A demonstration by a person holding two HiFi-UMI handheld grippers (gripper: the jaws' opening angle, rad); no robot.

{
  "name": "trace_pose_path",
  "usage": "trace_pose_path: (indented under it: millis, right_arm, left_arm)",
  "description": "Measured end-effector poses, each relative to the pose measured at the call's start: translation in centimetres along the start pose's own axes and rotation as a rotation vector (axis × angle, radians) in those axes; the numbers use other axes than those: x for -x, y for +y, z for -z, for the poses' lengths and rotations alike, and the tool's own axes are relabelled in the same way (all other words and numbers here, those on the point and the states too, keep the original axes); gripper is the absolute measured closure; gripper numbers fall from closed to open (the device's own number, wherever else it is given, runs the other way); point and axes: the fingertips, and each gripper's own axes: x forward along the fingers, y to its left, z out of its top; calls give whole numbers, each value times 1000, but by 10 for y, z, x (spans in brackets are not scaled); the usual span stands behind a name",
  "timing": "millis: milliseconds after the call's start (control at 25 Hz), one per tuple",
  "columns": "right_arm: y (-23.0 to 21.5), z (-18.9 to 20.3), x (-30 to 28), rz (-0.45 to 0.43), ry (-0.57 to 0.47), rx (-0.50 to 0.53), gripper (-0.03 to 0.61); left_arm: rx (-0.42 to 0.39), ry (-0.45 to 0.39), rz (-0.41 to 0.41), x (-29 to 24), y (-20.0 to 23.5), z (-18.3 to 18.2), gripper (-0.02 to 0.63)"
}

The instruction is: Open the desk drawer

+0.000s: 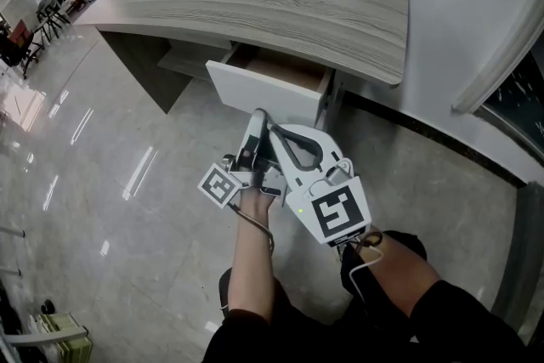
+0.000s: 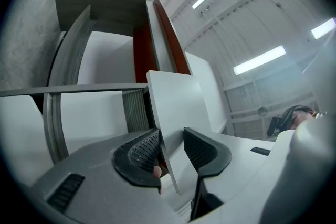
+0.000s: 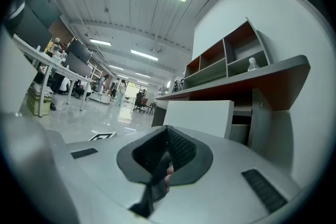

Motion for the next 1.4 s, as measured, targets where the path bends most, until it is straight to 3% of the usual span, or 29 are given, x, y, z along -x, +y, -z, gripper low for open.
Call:
trace_pose_path:
  millis: [1400]
  right_arm:
    - [40, -2, 14, -64, 11, 46, 572]
  left_arm:
    - [-2, 4, 21, 40, -21, -7, 468]
